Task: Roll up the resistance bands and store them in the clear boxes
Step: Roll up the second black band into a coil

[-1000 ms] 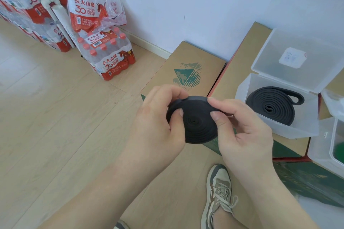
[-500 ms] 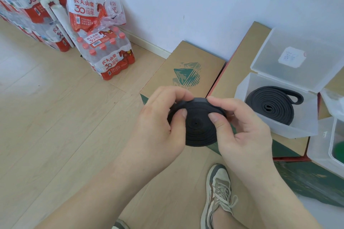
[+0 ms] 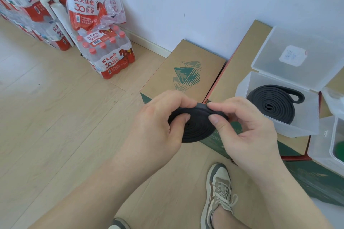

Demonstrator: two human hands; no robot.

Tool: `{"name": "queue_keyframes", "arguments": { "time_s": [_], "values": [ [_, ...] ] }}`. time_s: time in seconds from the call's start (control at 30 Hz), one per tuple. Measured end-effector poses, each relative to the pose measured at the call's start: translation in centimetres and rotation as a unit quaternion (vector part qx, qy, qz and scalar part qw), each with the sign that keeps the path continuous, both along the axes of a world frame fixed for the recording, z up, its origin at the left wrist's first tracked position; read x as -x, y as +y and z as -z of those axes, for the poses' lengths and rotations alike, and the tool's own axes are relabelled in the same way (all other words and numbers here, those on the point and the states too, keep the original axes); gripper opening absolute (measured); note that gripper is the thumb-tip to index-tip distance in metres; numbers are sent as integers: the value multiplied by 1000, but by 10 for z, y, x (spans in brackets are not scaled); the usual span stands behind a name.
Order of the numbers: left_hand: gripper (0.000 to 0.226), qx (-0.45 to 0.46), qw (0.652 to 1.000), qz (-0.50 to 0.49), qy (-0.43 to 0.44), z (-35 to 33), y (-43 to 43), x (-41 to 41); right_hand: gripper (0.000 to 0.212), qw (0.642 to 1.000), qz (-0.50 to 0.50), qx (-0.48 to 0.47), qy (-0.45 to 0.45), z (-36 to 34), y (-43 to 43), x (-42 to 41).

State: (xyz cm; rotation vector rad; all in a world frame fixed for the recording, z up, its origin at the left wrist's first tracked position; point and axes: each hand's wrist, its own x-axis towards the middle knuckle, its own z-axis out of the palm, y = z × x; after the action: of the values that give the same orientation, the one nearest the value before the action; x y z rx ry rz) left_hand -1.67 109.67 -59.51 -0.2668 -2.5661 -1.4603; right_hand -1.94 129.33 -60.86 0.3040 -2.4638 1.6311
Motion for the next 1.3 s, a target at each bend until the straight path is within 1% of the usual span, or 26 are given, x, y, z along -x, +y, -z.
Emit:
{"name": "queue_keyframes", "arguments": {
  "time_s": [0.1, 0.2, 0.3, 0.43, 0.57, 0.6, 0.67, 0.77, 0.8, 0.87, 0.9, 0.97, 1.03, 1.1, 1.17, 1.3],
  "values": [
    [24, -37, 999, -18, -23, 4, 0, 0, 34, 1000, -8, -6, -19, 2, 1, -1],
    [25, -69, 996, -23, -56, 3, 2, -2, 32, 1000, -6, -11, -18, 4, 4, 0],
    [28, -104, 991, -30, -84, -2, 4, -4, 32, 1000, -4, 7, -16, 4, 4, 0],
    [30, -137, 986, -50, -85, -7, 6, -5, 29, 997, 31, 63, -23, 0, -1, -4],
    [30, -180, 975, -81, -106, -10, 7, -4, 40, 985, 67, 145, -59, -4, -10, -8],
    [30, -172, 976, -75, -112, -10, 7, -3, 41, 984, 71, 151, -59, -5, -11, -8],
    [27, -140, 983, -52, -108, -9, 6, -3, 41, 988, 68, 127, -49, -5, -10, -7],
    [26, -79, 995, -5, -59, -11, 5, -3, 40, 997, 30, 67, -13, -5, -10, -7],
    [27, -54, 998, 14, -41, -11, 5, -3, 41, 998, 21, 60, -8, -5, -12, -8],
    [26, -22, 999, 31, -7, -8, 4, -2, 41, 997, 30, 69, -30, -6, -16, -9],
    [25, -25, 999, 24, -2, -5, 3, -1, 41, 994, 44, 89, -51, -8, -18, -9],
    [23, -62, 998, 4, -21, -2, 1, 0, 37, 983, 69, 144, -86, -10, -18, -8],
    [20, -87, 995, 0, -45, -2, 1, -1, 30, 978, 81, 167, -97, -11, -16, -6],
    [15, -92, 994, 11, -62, -2, 2, -2, 28, 979, 88, 159, -93, -11, -15, -6],
    [11, -81, 994, 26, -69, -3, 3, -2, 30, 984, 87, 134, -77, -10, -15, -7],
    [20, -65, 994, 17, -87, -6, 3, -1, 31, 987, 75, 125, -67, -7, -16, -8]
  ]
}}
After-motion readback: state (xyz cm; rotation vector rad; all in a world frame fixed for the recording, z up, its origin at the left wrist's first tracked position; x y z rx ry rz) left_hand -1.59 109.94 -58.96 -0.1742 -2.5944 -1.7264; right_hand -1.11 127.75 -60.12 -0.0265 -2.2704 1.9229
